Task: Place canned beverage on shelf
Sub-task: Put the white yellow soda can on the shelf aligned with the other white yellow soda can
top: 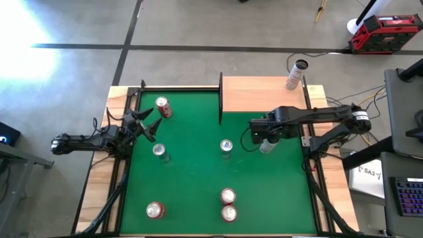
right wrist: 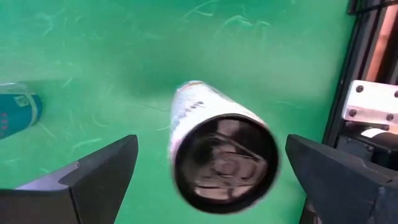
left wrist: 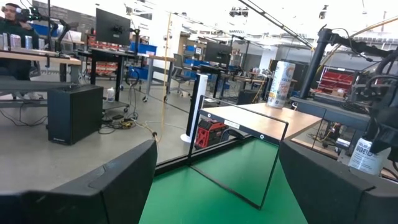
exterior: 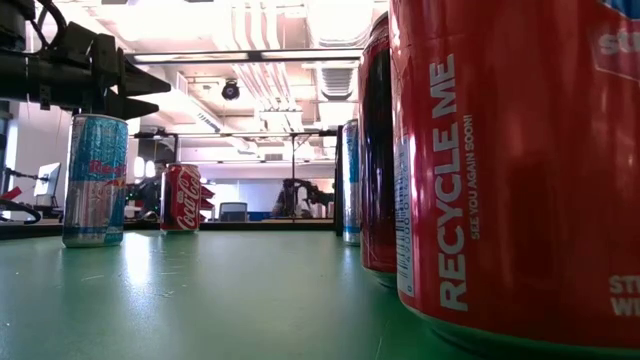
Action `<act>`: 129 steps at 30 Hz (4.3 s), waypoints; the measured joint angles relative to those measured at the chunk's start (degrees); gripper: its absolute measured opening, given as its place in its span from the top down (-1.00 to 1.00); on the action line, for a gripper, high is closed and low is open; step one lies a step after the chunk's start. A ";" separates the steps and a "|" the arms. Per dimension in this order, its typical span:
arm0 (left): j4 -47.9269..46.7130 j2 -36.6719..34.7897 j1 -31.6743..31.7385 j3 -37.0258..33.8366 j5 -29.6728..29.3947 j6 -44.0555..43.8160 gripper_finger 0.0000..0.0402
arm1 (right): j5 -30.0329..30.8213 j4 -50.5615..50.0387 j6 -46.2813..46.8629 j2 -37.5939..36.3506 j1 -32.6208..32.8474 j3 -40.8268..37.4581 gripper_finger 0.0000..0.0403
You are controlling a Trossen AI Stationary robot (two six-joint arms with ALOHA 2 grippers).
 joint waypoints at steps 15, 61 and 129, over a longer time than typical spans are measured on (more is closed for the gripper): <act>0.01 0.00 -0.01 0.01 0.02 0.00 -0.61 | -1.97 15.20 6.41 -11.64 0.02 -17.86 -0.99; 0.02 -0.02 -0.01 0.00 0.01 0.01 -0.61 | 6.08 18.03 23.91 -11.89 0.26 -22.32 -0.30; 0.02 -0.01 -0.01 0.01 0.01 0.01 -0.61 | 36.10 11.84 52.07 5.86 30.92 -24.07 -0.91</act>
